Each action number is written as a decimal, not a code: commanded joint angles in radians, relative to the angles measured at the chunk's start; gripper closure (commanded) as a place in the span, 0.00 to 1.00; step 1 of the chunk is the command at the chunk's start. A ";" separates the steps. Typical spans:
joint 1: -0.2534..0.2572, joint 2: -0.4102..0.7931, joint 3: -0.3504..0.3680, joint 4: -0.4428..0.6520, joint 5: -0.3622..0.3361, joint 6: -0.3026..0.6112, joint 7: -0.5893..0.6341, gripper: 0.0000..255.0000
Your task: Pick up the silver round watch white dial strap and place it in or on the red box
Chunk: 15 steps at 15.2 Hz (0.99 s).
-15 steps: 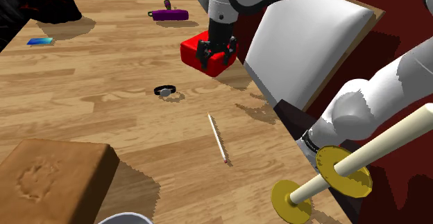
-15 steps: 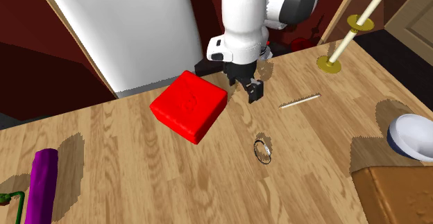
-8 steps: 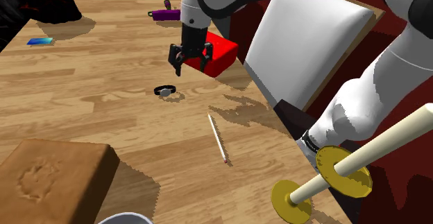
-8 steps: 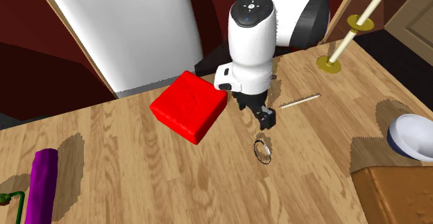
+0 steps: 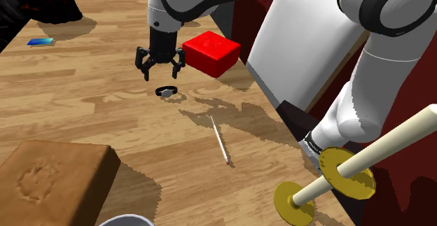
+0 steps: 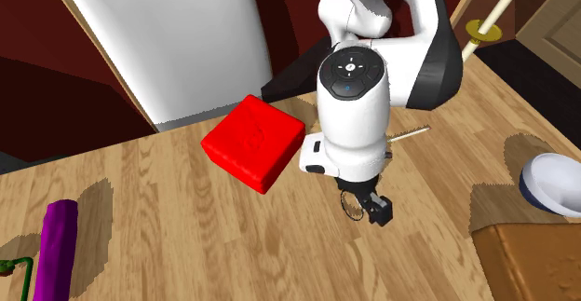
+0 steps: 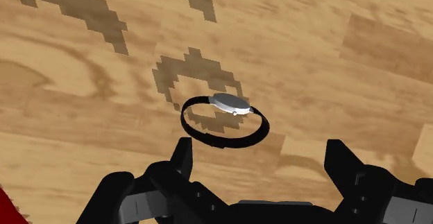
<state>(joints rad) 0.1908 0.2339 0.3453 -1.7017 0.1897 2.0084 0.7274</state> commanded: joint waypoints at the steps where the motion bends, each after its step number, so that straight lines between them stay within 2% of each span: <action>1: 0.009 0.037 0.002 0.034 -0.005 0.008 0.013 0.00; 8: 0.023 0.068 0.005 -0.011 -0.011 0.085 0.017 0.00; 15: 0.023 0.069 0.005 -0.010 -0.011 0.085 0.017 0.00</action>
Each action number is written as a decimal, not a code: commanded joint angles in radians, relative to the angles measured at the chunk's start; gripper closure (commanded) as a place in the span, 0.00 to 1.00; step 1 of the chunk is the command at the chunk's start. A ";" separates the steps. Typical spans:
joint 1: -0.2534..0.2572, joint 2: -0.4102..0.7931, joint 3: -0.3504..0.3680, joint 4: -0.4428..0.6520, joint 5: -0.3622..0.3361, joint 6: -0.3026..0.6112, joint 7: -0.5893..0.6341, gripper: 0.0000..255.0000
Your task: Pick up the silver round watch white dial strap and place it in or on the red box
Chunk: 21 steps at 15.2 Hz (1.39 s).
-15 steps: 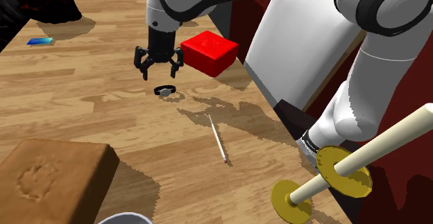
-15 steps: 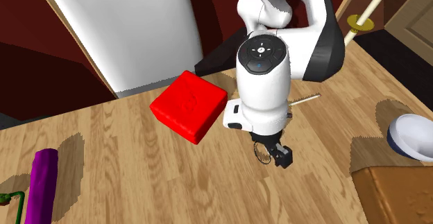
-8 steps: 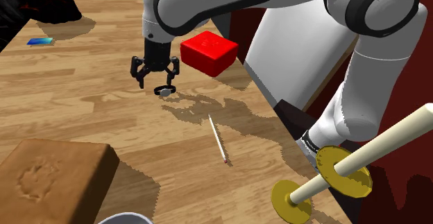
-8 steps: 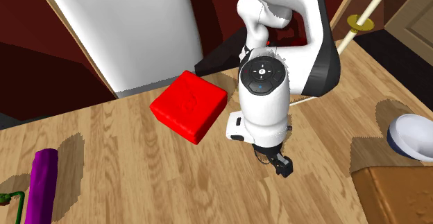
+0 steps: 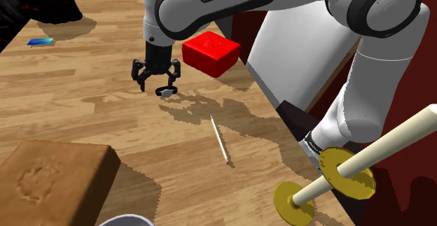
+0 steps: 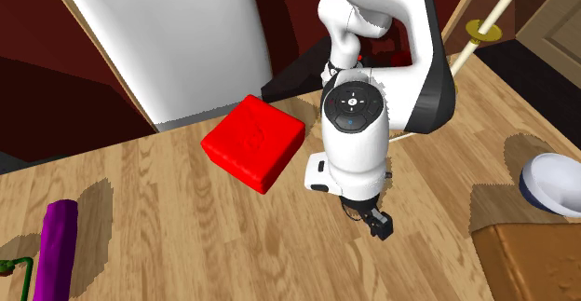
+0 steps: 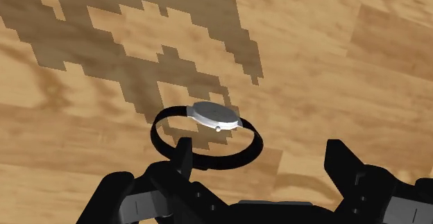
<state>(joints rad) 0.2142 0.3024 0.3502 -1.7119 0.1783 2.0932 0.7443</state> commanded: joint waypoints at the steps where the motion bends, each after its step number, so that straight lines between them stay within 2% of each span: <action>1: 0.000 0.000 0.000 0.000 0.000 0.000 0.000 1.00; 10: 0.000 0.000 0.000 0.000 0.000 0.000 0.000 1.00; 21: -0.002 -0.030 0.002 0.108 -0.002 -0.134 0.026 1.00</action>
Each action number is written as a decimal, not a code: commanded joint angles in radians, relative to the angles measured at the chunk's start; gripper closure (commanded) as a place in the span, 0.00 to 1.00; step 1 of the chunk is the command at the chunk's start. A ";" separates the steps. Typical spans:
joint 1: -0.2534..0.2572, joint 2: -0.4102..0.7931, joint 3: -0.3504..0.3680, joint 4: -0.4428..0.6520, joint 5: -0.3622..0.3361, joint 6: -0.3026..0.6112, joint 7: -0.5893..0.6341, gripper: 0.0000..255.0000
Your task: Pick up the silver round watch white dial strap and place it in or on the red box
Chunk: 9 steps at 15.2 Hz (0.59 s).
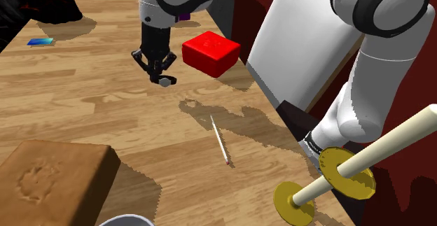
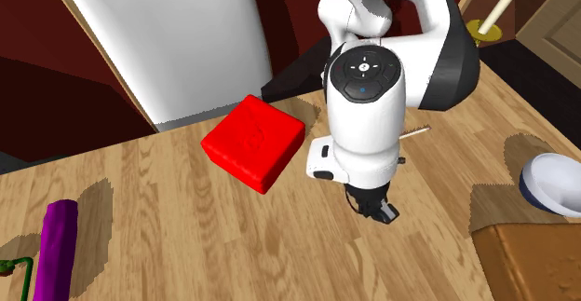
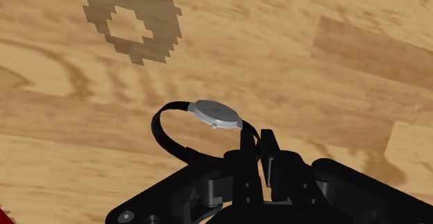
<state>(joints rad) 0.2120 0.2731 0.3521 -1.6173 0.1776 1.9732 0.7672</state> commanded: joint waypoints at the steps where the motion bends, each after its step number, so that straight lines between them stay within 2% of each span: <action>1: 0.000 -0.002 0.000 0.025 -0.001 -0.026 0.005 1.00; 9: 0.002 -0.004 0.001 0.128 -0.007 -0.130 0.028 1.00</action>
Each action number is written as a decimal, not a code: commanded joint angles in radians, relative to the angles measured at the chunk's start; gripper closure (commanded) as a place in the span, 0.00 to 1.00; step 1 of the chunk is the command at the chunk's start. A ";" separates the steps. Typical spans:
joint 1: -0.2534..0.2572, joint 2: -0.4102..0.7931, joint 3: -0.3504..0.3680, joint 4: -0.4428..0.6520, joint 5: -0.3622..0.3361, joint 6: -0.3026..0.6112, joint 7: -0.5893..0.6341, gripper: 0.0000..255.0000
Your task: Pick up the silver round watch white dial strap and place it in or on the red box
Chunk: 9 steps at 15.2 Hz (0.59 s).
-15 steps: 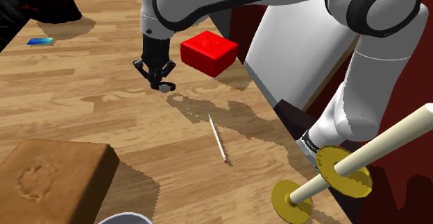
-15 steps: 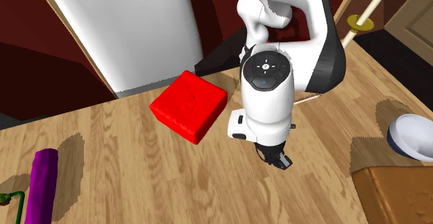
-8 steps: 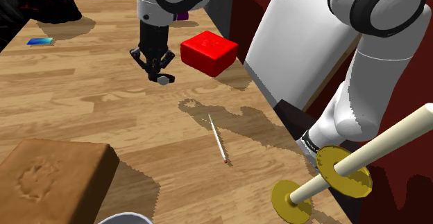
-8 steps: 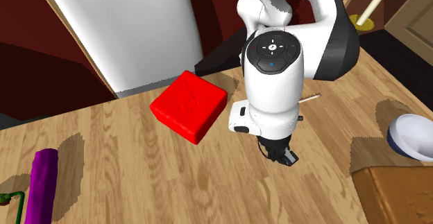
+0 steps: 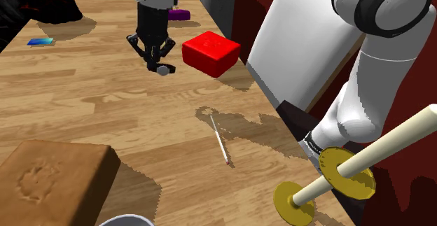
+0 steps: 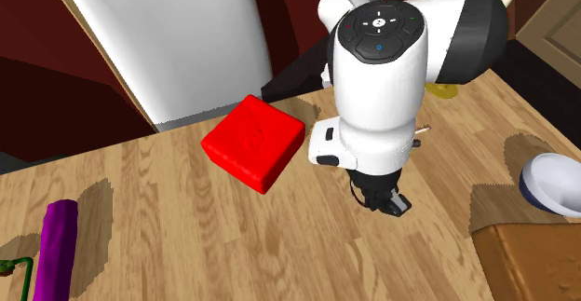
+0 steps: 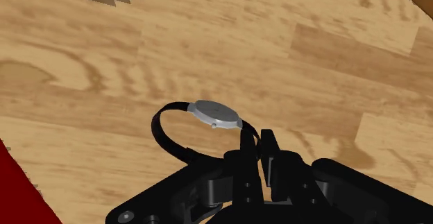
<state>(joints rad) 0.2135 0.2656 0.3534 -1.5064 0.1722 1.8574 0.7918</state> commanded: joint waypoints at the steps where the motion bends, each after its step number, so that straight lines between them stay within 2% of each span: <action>1: 0.001 0.004 0.000 0.032 -0.003 -0.027 0.006 1.00; 9: 0.008 0.022 0.002 0.163 -0.014 -0.139 0.033 1.00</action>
<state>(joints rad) 0.2210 0.2844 0.3550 -1.3592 0.1597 1.7319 0.8217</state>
